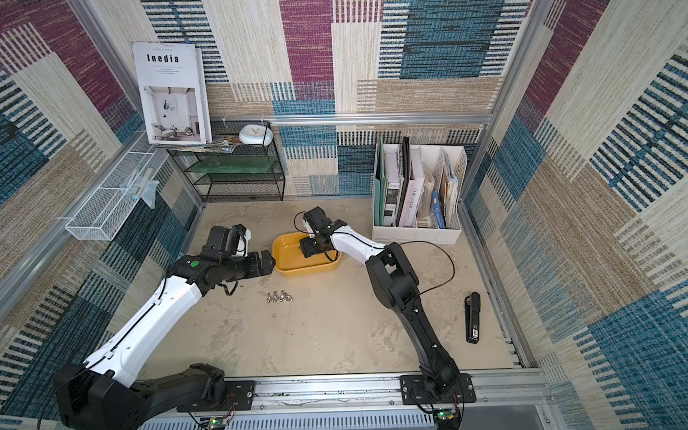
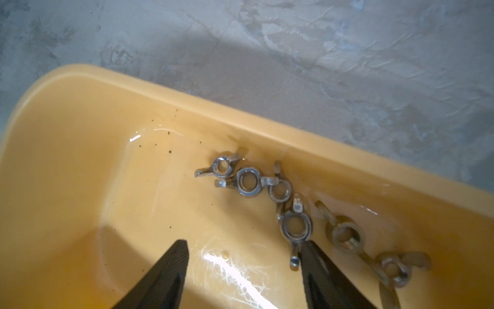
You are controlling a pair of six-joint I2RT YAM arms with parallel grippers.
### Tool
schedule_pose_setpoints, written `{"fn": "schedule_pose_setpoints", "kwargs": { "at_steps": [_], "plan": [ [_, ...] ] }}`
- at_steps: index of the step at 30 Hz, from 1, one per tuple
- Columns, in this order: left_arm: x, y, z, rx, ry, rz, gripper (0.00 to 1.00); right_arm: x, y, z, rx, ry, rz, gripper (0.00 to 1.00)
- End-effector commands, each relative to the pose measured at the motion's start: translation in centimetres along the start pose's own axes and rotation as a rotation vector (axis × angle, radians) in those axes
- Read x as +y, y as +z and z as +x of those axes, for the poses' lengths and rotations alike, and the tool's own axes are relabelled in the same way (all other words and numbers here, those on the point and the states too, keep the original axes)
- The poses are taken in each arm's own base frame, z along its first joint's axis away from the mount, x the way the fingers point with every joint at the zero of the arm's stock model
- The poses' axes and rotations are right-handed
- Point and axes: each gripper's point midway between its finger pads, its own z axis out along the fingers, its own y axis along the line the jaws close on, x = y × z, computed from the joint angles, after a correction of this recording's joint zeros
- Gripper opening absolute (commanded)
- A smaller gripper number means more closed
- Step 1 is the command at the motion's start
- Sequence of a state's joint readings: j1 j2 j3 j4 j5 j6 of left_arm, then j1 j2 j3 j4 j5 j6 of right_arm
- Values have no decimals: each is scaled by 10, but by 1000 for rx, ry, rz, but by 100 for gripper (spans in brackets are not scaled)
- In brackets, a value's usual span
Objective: Take out the wing nut from the storage box
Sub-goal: Pick up the wing nut from the storage box.
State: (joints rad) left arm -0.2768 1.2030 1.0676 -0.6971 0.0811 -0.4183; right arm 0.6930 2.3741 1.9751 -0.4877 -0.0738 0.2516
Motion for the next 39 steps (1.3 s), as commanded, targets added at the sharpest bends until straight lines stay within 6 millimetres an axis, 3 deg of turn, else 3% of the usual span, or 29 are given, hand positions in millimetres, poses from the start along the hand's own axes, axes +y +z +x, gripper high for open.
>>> {"fn": "schedule_pose_setpoints", "kwargs": {
  "at_steps": [1, 11, 24, 32, 37, 39],
  "plan": [
    [1, -2, 0, 5, 4, -6, 99, -3, -1, 0, 2, 5, 23, 65],
    [2, -5, 1, 2, 6, -12, 99, -10, 7, 8, 23, 6, 55, 37],
    [-1, -5, 2, 8, 13, 8, 99, -20, 9, 11, 27, 23, 105, 19],
    [-22, -12, 8, 26, 69, 130, 99, -24, 12, 8, 19, 35, 119, 15],
    [-28, -15, 12, 26, 74, 176, 99, -25, 10, 7, 19, 39, 123, 0],
    [-27, -16, 13, 22, 71, 176, 99, -24, 7, 6, 17, 41, 119, 0]
  ]
}}
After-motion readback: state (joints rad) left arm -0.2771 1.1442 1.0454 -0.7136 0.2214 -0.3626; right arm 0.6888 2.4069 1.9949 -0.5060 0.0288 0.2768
